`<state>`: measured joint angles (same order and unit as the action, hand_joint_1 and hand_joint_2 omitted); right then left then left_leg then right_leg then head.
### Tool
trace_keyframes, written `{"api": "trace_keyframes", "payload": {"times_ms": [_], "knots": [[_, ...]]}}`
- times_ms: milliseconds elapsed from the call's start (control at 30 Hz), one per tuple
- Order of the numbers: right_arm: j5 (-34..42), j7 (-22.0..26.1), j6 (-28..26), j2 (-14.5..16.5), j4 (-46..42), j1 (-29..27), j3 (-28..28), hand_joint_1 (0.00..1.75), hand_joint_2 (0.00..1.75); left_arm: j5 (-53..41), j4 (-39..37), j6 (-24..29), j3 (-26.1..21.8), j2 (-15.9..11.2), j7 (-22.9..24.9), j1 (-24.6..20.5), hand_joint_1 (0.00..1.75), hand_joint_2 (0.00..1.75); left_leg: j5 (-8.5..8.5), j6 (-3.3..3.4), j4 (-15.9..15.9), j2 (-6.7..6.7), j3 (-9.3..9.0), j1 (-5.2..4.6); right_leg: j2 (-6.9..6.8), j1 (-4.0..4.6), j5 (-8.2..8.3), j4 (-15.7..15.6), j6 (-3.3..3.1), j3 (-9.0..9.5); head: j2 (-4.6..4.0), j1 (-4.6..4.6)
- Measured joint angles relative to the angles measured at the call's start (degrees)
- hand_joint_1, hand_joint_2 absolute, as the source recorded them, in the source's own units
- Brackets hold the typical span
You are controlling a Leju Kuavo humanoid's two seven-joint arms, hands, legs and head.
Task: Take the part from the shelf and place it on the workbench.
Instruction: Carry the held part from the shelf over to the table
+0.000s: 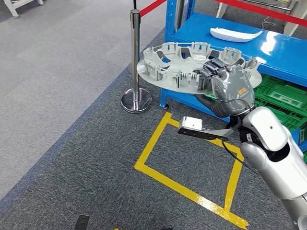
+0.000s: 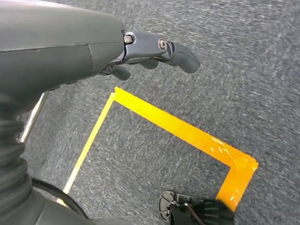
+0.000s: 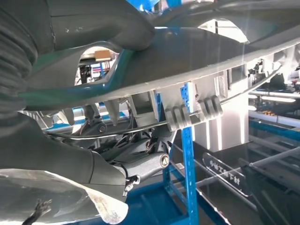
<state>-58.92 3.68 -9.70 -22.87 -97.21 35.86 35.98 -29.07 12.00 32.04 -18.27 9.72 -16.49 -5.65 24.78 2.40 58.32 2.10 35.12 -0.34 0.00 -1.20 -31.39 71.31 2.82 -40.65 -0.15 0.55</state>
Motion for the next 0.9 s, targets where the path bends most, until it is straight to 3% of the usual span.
{"api": "trace_keyframes", "payload": {"times_ms": [67,133,200,267,333,400,433,467,500,567,633,733,800,900], "knots": [[0.0,-0.1,-0.2,-0.5,0.0,-0.1,0.0,1.75,1.75,-0.4,0.0,0.0,0.0,0.0,0.1,0.0,0.0,1.75,0.13,-0.2,0.3,0.89,0.13,-0.07,1.01,-0.07,3.59,-7.8,-0.2,3.75,0.0,-0.01],[0.1,-0.3,-0.6,-1.3,-0.4,-0.7,-0.2,1.75,1.75,-0.9,0.0,0.0,0.0,0.1,0.2,0.1,0.0,1.75,0.13,-0.62,0.6,1.6,0.55,-0.1,1.97,-0.05,4.51,-12.2,-0.42,6.09,0.0,-0.05],[0.1,-0.4,-1.0,-2.0,-0.8,-1.4,-0.3,1.75,1.75,-1.2,0.0,0.0,0.1,0.1,0.4,0.3,0.0,1.75,-0.02,-1.08,0.7,2.15,0.84,-0.02,1.84,0.03,4.28,-12.7,-0.76,6.43,0.0,-0.07],[0.1,-0.6,-1.1,-2.3,-1.2,-1.9,-0.4,1.75,1.75,-1.3,0.0,0.1,0.1,0.2,0.4,0.4,0.0,1.75,0.74,-1.68,1.6,1.38,1.25,-0.01,1.19,-0.12,4.41,-12.9,-1.39,6.61,0.0,-0.17],[0.1,-0.7,-1.1,-2.6,-1.5,-2.3,-0.6,1.75,1.75,-1.4,0.0,0.1,0.1,0.2,0.5,0.4,0.0,1.75,3.62,-2.41,6.5,-0.41,3.42,0.13,0.3,-0.26,4.43,-13.0,-1.99,6.79,0.0,-0.35],[0.1,-0.7,-1.1,-3.0,-1.5,-2.7,-0.8,1.75,1.75,-1.4,0.0,0.1,0.1,0.2,0.5,0.4,0.0,1.75,6.91,-2.92,14.2,-1.33,6.89,0.47,-0.47,-0.23,4.33,-13.0,-2.2,6.83,0.0,-0.44],[0.1,-0.7,-1.1,-3.1,-1.5,-2.8,-0.8,1.75,1.75,-1.4,0.0,0.1,0.1,0.2,0.5,0.4,0.0,1.75,7.46,-3.06,16.6,-1.43,7.97,0.62,-0.81,-0.23,4.29,-13.0,-2.21,6.88,0.0,-0.44],[0.1,-0.7,-1.1,-3.2,-1.5,-3.0,-0.8,1.75,1.75,-1.4,0.0,0.1,0.1,0.1,0.5,0.5,0.0,1.75,6.86,-3.1,16.8,-1.48,8.04,0.73,-1.13,-0.23,4.24,-13.0,-2.17,6.95,0.0,-0.45],[0.1,-0.7,-1.1,-3.2,-1.6,-3.1,-0.8,1.75,1.75,-1.4,0.0,0.1,0.1,0.1,0.5,0.5,0.0,1.75,5.24,-3.04,14.7,-1.62,7.01,0.78,-1.46,-0.24,4.17,-13.0,-2.1,7.07,0.0,-0.45],[0.1,-0.6,-1.1,-3.3,-1.8,-3.2,-0.8,1.75,1.75,-1.4,0.0,0.1,0.1,0.1,0.5,0.4,0.0,1.75,1.47,-2.63,7.0,-2.99,3.31,0.56,-2.09,-0.14,3.96,-13.0,-1.78,7.32,0.0,-0.45],[0.1,-0.6,-1.1,-3.4,-2.0,-3.2,-0.9,1.75,1.75,-1.4,0.0,0.1,0.1,0.1,0.5,0.3,0.0,1.75,0.16,-2.09,1.8,-4.36,1.08,0.08,-2.76,0.13,3.79,-12.9,-1.3,7.31,0.0,-0.41],[0.1,-0.6,-1.1,-3.6,-2.1,-3.2,-1.0,1.75,1.75,-1.4,0.0,0.1,0.1,0.1,0.5,0.3,0.0,1.75,0.28,-1.25,0.8,-3.69,1.0,-0.13,-3.82,0.16,3.51,-13.0,-0.36,7.3,0.0,-0.38],[0.1,-0.6,-1.1,-3.7,-2.3,-3.2,-1.1,1.75,1.75,-1.4,0.0,0.1,0.1,0.1,0.5,0.3,0.0,1.75,-0.03,-0.49,0.4,-2.87,0.79,0.05,-2.68,0.0,1.83,-11.0,0.08,6.4,0.0,-0.28],[0.1,-0.6,-1.1,-4.0,-2.4,-3.4,-1.2,1.75,1.75,-1.5,0.0,0.1,0.1,0.3,0.5,0.3,0.0,1.75,-0.19,0.13,0.2,-1.63,0.73,0.03,-0.36,0.04,-3.09,-0.4,0.15,1.29,0.0,-0.01]]}}
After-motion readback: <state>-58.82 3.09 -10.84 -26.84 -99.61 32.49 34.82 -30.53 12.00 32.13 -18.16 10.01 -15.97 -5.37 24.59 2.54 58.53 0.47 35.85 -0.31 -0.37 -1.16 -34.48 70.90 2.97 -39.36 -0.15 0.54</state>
